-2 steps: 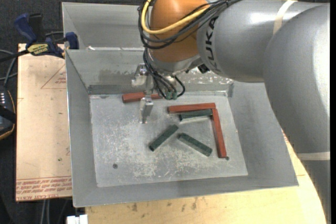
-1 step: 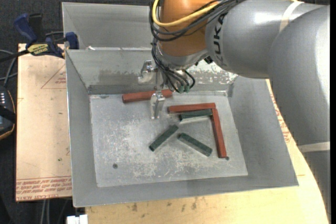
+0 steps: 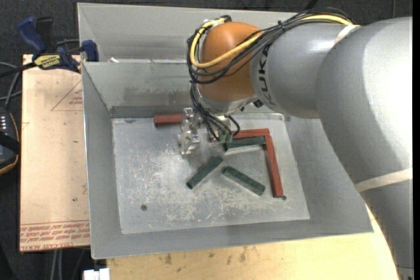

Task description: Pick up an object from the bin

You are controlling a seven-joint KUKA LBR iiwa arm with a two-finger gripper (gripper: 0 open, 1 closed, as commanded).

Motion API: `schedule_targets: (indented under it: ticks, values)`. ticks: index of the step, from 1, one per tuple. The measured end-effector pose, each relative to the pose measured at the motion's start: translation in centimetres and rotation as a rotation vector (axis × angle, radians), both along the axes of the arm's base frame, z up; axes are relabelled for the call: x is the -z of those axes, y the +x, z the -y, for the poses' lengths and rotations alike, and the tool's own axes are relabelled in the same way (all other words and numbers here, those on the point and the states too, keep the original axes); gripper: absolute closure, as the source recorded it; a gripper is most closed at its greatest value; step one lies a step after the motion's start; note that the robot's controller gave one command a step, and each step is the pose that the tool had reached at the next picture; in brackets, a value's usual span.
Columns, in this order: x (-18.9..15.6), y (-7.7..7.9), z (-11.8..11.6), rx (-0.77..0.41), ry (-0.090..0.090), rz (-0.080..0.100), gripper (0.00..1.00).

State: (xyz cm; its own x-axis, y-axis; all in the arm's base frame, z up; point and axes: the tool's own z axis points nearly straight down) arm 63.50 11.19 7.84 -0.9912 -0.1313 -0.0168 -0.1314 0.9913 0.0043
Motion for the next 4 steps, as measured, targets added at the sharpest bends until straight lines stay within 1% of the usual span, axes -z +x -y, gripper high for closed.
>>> schedule_targets:
  ticks: [1, 2, 3, 4]
  values:
    - [0.2, -0.2, 0.1, 0.000, -0.001, -0.004, 0.00]
    - [0.2, -0.1, 0.1, 0.000, -0.001, -0.004, 0.00]
    - [-0.2, -4.7, 2.1, -0.079, -0.003, -0.003, 0.00]
    - [-0.2, -8.3, 3.2, -0.137, -0.006, -0.006, 0.00]
